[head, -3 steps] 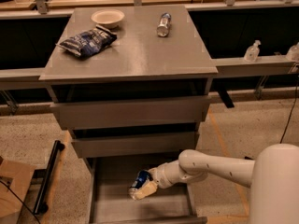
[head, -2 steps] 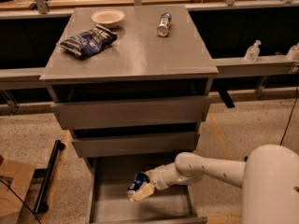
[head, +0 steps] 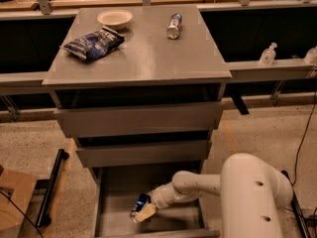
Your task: Place pepsi can into bottom drawer
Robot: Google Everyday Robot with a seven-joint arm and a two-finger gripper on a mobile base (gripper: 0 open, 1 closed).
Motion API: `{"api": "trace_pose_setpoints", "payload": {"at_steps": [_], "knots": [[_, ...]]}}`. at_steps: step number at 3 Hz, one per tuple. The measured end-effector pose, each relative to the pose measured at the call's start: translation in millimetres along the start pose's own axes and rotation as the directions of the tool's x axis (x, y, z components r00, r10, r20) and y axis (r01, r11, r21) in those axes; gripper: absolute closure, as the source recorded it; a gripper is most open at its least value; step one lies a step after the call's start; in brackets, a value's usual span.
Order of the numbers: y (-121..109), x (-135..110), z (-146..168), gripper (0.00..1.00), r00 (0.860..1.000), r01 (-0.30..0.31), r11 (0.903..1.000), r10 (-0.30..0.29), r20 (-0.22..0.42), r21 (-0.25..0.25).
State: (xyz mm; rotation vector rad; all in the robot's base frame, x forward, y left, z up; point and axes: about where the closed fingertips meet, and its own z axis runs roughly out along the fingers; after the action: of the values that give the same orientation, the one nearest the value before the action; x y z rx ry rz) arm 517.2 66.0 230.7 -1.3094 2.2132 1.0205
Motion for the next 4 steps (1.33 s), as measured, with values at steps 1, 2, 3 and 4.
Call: {"api": "trace_pose_setpoints", "payload": {"at_steps": [1, 2, 3, 4], "knots": [[-3, 22, 45, 1.00, 0.999, -0.009, 0.9999, 0.008, -0.044, -0.013], [-11, 30, 70, 0.82, 0.998, -0.038, 0.9990, 0.039, -0.040, 0.026], [-20, 33, 93, 0.51, 0.997, -0.048, 0.9965, 0.052, -0.061, 0.069], [-22, 35, 97, 0.27, 0.996, -0.055, 0.9947, 0.061, -0.066, 0.087]]}}
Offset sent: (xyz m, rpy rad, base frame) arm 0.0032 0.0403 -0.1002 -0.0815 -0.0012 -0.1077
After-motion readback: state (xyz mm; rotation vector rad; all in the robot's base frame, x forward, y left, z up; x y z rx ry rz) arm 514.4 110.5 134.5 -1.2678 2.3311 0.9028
